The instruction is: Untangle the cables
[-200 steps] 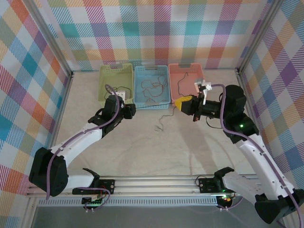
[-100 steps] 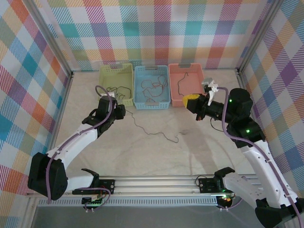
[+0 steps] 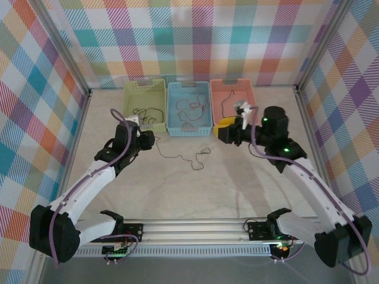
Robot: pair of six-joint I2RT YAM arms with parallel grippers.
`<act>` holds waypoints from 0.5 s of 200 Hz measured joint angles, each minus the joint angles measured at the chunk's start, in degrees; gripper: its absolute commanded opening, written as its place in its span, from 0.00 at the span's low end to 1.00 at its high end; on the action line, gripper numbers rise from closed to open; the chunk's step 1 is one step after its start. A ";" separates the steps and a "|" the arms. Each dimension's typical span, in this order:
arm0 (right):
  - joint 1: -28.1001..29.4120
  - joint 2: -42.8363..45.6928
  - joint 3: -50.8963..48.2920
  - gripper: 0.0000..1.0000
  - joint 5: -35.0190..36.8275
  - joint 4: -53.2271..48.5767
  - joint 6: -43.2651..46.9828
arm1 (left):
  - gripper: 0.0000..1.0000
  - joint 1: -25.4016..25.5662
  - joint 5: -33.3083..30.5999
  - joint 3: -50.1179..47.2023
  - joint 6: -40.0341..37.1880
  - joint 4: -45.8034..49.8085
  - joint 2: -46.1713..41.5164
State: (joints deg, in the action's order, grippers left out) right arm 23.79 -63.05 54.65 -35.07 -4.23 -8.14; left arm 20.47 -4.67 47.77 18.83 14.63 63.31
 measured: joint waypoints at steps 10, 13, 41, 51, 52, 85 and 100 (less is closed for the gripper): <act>1.40 -3.26 -1.57 0.56 -0.90 2.40 1.25 | 0.39 0.00 1.57 1.44 0.26 1.49 -1.22; 2.01 -4.68 -2.16 0.58 -1.22 3.50 1.42 | 0.39 0.00 2.03 1.97 0.37 1.88 -1.60; 7.56 -14.62 -3.85 0.67 -2.86 10.91 6.01 | 0.38 0.00 7.78 8.57 1.18 5.84 -3.72; 9.79 -17.90 -3.23 0.70 -3.58 12.63 8.26 | 0.38 0.00 10.05 11.19 1.27 6.97 -4.04; 9.92 -18.12 -3.15 0.70 -3.63 12.72 8.41 | 0.38 0.00 10.19 11.37 1.27 7.08 -4.09; 15.41 -26.45 4.04 0.74 -6.43 13.25 16.63 | 0.37 0.00 14.78 17.42 1.31 11.63 -5.01; 16.83 -28.26 6.34 0.75 -7.61 13.25 19.85 | 0.37 0.00 15.98 20.00 1.29 14.08 -5.22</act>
State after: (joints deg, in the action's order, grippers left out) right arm 40.62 -91.31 60.99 -42.68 9.02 11.70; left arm 20.47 11.31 67.77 20.12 28.71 58.08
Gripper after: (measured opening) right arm 0.745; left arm 0.373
